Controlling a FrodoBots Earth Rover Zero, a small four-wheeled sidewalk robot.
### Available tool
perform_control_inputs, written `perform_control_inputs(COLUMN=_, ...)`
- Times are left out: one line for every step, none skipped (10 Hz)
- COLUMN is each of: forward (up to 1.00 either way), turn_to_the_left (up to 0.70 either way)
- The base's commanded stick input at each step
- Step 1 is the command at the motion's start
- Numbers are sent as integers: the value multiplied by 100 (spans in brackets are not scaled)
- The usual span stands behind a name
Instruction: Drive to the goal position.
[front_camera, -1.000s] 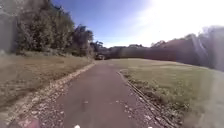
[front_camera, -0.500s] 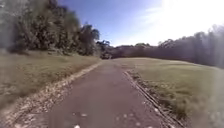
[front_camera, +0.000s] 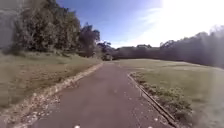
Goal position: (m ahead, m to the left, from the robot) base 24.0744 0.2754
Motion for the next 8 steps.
perform_control_inputs(forward=70, turn_to_the_left=0)
perform_control_inputs(forward=70, turn_to_the_left=0)
perform_control_inputs(forward=70, turn_to_the_left=0)
perform_control_inputs(forward=70, turn_to_the_left=0)
perform_control_inputs(forward=70, turn_to_the_left=0)
perform_control_inputs(forward=70, turn_to_the_left=0)
perform_control_inputs(forward=70, turn_to_the_left=0)
perform_control_inputs(forward=70, turn_to_the_left=0)
